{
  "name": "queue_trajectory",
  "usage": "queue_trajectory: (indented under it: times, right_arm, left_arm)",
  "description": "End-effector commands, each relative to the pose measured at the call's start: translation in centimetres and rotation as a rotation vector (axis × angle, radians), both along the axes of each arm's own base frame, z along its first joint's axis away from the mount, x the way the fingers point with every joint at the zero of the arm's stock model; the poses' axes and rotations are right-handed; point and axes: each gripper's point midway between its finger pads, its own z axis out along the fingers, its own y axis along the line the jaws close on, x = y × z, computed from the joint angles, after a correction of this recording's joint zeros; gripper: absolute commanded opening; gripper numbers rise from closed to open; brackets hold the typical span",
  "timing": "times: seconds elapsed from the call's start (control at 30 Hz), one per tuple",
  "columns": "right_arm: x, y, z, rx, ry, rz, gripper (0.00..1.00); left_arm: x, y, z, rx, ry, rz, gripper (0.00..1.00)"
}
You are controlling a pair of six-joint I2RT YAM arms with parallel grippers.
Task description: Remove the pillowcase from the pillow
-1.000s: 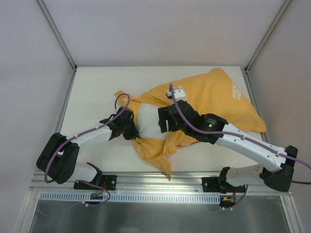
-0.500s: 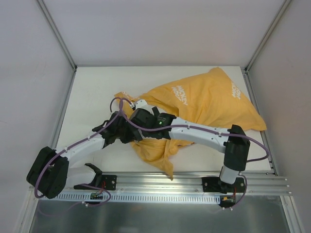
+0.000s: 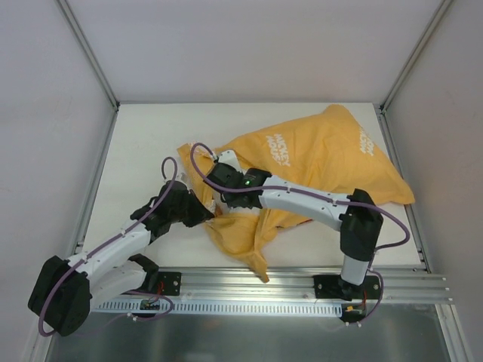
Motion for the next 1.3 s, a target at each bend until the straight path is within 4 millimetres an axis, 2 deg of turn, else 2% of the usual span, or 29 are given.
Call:
queue_trajectory:
  times: [0.0, 0.07, 0.1, 0.17, 0.2, 0.33, 0.4, 0.5, 0.53, 0.6, 0.67, 0.77, 0.8, 0.87, 0.9, 0.93, 0.97, 1.0, 1.13, 1.27]
  right_arm:
    - [2.1, 0.3, 9.4, 0.29, -0.073, -0.039, 0.01]
    - [2.9, 0.0, 12.7, 0.373, -0.1, -0.046, 0.01]
    - [3.7, -0.3, 16.0, 0.458, -0.128, -0.053, 0.01]
    - [4.5, -0.6, 18.8, 0.537, -0.157, -0.067, 0.01]
    - [5.4, -1.1, 21.3, 0.597, -0.192, -0.08, 0.01]
    - [7.3, -2.9, 25.3, 0.702, -0.244, -0.141, 0.01]
    - [8.0, -4.2, 26.1, 0.702, -0.282, -0.178, 0.01]
    - [9.4, -6.8, 24.7, 0.669, -0.298, -0.266, 0.01]
    - [9.5, -7.8, 23.0, 0.644, -0.28, -0.296, 0.01]
    - [10.9, -9.9, 21.3, 0.579, -0.309, -0.36, 0.01]
    - [11.7, -11.4, 17.5, 0.443, -0.272, -0.416, 0.01]
    - [11.7, -10.6, 13.2, 0.355, -0.182, -0.418, 0.01]
    - [11.7, -10.3, 12.6, 0.361, -0.169, -0.418, 0.01]
    - [11.6, -9.2, 12.1, 0.388, -0.153, -0.416, 0.01]
    - [11.7, -8.8, 12.4, 0.401, -0.154, -0.416, 0.01]
    - [11.7, -8.7, 12.5, 0.401, -0.149, -0.414, 0.01]
    - [11.6, -8.1, 12.2, 0.381, -0.142, -0.409, 0.01]
    - [12.0, -7.7, 13.7, 0.402, -0.162, -0.407, 0.01]
    - [11.8, -6.2, 14.7, 0.416, -0.161, -0.379, 0.01]
    - [11.4, -4.9, 14.8, 0.437, -0.146, -0.355, 0.01]
  left_arm:
    - [-0.9, -0.3, 0.9, -0.044, 0.003, -0.025, 0.0]
    - [-0.8, -0.6, 1.7, -0.06, -0.013, -0.041, 0.0]
    - [-0.8, -0.8, 1.8, -0.062, -0.016, -0.047, 0.0]
    - [-0.8, -1.1, 1.9, -0.063, -0.02, -0.059, 0.0]
    - [-1.0, -1.4, 1.8, -0.063, -0.013, -0.07, 0.0]
    - [-1.7, -2.1, 0.7, -0.065, 0.028, -0.107, 0.0]
    - [-2.0, -2.0, -0.3, -0.043, 0.053, -0.123, 0.0]
    - [-2.5, -1.5, -1.7, -0.004, 0.085, -0.127, 0.0]
    - [-2.7, -1.4, -2.2, 0.004, 0.098, -0.13, 0.0]
    - [-3.2, -1.6, -2.2, -0.011, 0.107, -0.149, 0.0]
    - [-3.2, -2.2, -0.6, -0.058, 0.066, -0.168, 0.0]
    - [-2.9, -3.2, 3.4, -0.144, -0.043, -0.207, 0.0]
    - [-2.7, -3.5, 4.7, -0.167, -0.075, -0.219, 0.07]
    - [-2.7, -3.9, 6.5, -0.205, -0.102, -0.23, 0.67]
    - [-2.5, -4.4, 7.8, -0.233, -0.115, -0.236, 0.88]
    - [-2.7, -4.9, 8.5, -0.263, -0.098, -0.246, 0.99]
    - [-2.7, -5.2, 9.2, -0.274, -0.099, -0.246, 0.99]
    - [-2.3, -5.7, 10.5, -0.288, -0.12, -0.246, 0.99]
    - [-1.1, -6.3, 11.7, -0.304, -0.11, -0.179, 0.99]
    - [0.4, -7.2, 12.9, -0.334, -0.116, -0.145, 0.99]
